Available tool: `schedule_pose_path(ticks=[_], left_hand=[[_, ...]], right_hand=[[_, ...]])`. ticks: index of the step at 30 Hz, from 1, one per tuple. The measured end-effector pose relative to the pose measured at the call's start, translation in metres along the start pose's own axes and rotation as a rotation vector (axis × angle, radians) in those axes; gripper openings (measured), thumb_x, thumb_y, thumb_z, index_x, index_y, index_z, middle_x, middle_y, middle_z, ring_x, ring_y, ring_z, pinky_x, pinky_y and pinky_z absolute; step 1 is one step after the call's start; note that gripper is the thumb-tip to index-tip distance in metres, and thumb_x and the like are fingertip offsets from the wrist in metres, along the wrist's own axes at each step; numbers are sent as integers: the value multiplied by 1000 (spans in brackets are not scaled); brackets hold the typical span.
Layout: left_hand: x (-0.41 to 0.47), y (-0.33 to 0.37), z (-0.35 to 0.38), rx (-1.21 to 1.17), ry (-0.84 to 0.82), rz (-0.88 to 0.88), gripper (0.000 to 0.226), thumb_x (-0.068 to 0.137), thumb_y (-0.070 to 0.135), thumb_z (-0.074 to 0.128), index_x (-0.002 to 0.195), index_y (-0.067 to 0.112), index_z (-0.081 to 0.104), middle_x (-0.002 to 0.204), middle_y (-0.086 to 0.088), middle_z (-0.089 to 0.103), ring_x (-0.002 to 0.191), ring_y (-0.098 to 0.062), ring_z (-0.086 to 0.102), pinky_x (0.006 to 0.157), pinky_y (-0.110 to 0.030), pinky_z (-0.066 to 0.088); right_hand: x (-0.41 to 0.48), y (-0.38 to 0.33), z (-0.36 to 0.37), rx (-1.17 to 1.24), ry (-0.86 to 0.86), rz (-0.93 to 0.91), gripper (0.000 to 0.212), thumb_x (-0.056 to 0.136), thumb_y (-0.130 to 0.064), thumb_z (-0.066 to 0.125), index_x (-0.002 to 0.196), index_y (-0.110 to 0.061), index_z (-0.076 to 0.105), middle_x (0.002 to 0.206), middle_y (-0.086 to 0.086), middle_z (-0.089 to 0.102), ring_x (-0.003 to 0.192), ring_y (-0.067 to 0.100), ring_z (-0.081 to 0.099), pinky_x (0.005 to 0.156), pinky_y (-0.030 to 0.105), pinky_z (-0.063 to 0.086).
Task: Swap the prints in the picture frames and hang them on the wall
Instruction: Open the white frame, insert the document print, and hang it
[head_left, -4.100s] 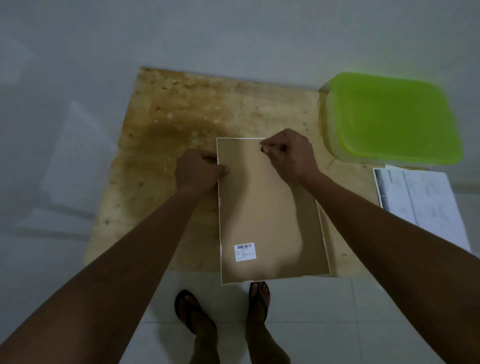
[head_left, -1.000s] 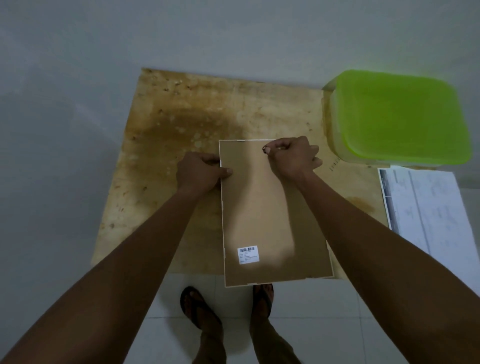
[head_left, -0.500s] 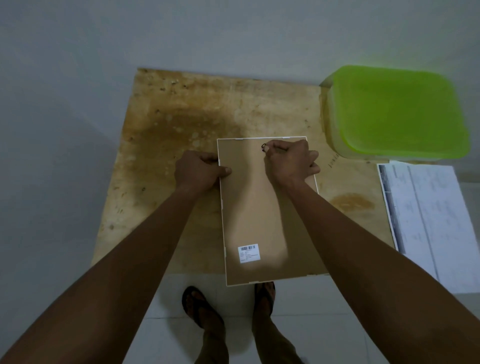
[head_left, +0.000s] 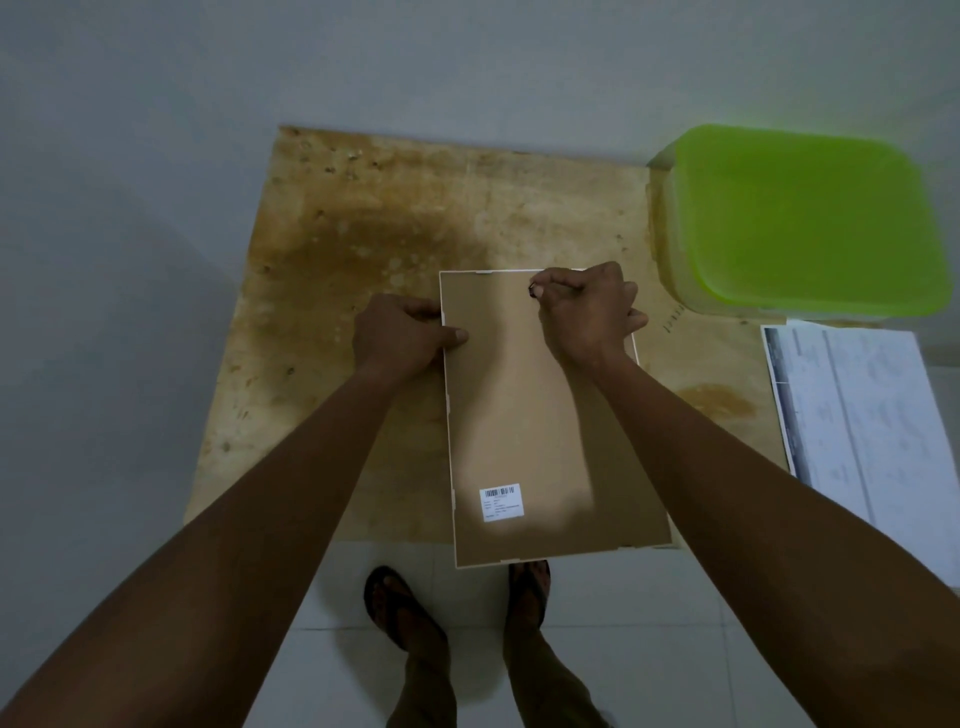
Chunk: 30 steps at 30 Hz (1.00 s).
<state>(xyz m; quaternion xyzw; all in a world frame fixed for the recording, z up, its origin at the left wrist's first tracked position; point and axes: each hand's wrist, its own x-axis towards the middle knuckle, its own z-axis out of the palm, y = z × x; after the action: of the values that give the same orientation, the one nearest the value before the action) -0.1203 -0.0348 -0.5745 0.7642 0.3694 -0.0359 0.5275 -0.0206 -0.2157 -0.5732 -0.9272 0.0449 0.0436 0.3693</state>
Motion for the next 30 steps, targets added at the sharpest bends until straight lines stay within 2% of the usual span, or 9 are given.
schedule_pose_path(ticks=[5,13,17,20,22,23,25,26,30], left_hand=[[-4,4,-1,-12,-4,3,45,59,23,93,102,20,78,86,-2,77,69,-15,73,80,-40,61],[-3,3,-1,3,1,-14,58,45,40,91,99,25,79,87,1,78,78,-17,74,82,-39,60],[-5,4,-1,19,3,-3,55,53,35,93,104,22,78,87,-3,78,74,-15,74,82,-38,60],[-8,4,0,15,17,19,52,58,31,93,106,20,77,91,-5,78,75,-15,73,82,-39,60],[-12,4,1,21,49,33,50,59,34,91,105,20,78,95,-3,77,84,-16,73,84,-37,59],[-16,5,3,38,70,38,46,61,35,89,104,21,78,96,-2,77,86,-15,73,85,-36,58],[-27,5,5,67,110,59,37,68,36,86,101,22,79,94,-1,77,87,-14,72,85,-32,56],[-33,4,6,64,121,70,33,70,36,85,99,22,79,92,-1,78,86,-14,72,84,-31,56],[-48,-4,4,32,104,38,27,74,35,81,96,20,80,88,-1,78,86,-16,73,86,-34,57]], right_hand=[[-2,3,2,-26,21,-20,16,81,-39,70,66,-45,67,106,-11,57,109,8,40,91,34,17],[-1,7,5,-35,28,-45,21,82,-39,69,64,-47,63,106,-10,56,110,11,40,94,38,20],[-2,7,5,-13,18,-47,15,80,-41,68,67,-47,68,104,-11,61,109,7,42,91,37,20],[-1,7,-2,108,-19,-69,5,74,-45,74,72,-50,71,100,-15,62,112,6,52,99,40,27],[-7,8,-9,180,-38,-83,13,74,-44,79,85,-47,74,96,-19,52,108,5,54,103,40,28],[-13,10,-12,183,-24,-78,20,75,-42,81,94,-43,76,94,-20,50,106,6,55,98,37,24],[-33,14,-14,117,33,-78,31,76,-40,81,106,-38,76,95,-16,49,100,8,56,86,30,16],[-46,17,-15,70,43,-87,34,76,-41,80,110,-38,74,97,-13,49,99,9,57,84,29,15],[-115,29,-13,-143,-19,-162,39,78,-49,76,115,-39,72,111,-7,51,111,18,49,89,35,21]])
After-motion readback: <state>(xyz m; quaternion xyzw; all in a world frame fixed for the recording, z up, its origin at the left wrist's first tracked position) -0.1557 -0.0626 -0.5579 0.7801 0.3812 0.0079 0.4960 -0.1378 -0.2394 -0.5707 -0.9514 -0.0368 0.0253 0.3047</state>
